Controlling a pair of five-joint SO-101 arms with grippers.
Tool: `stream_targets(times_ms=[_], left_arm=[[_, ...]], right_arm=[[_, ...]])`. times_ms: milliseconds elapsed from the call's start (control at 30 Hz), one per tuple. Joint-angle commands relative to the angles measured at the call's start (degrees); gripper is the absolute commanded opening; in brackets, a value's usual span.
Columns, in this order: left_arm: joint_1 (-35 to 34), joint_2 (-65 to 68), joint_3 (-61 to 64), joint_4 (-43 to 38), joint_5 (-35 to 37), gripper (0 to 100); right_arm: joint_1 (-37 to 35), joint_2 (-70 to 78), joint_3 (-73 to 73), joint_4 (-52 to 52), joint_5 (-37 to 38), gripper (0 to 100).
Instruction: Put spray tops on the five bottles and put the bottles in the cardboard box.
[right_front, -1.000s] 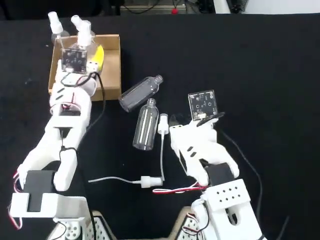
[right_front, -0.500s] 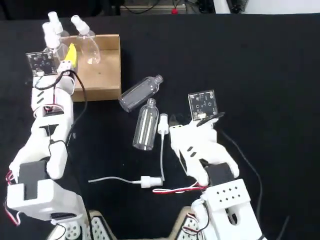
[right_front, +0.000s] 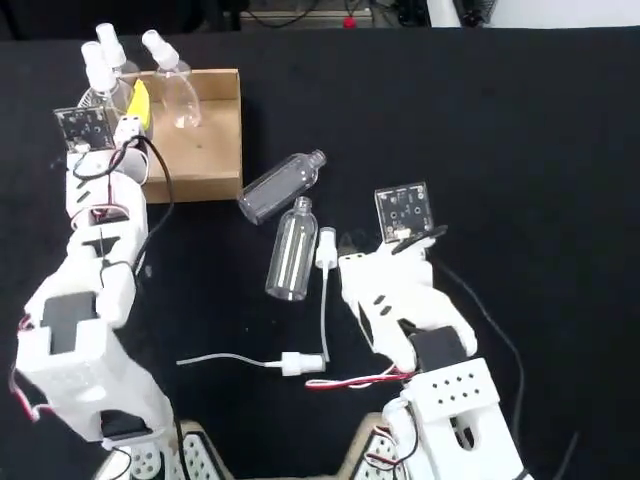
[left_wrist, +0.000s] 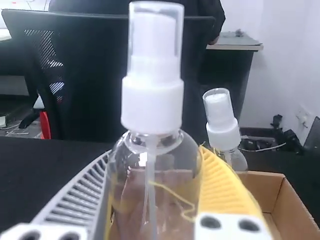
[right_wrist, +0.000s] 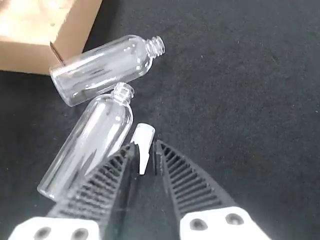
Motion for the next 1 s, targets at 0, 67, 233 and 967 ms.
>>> stream_targets(times_ms=[0,67,233,967], left_arm=[[-0.6,2.5,-4.0,-5.5,0.4,10],[-0.6,3.4,-4.0,-6.4,0.4,10],[-0.3,5.8,-6.5,-6.3,0.6,10],[-4.2,15.6,-15.1,-6.6,3.3,10]], right_arm=[[0.7,-0.8,0.0,-2.5,0.0,5.5],[0.7,-0.8,0.4,-3.0,0.0,5.5],[0.7,-0.9,0.3,-2.9,0.0,5.4],[0.6,-0.9,-0.5,-2.9,0.0,5.4]])
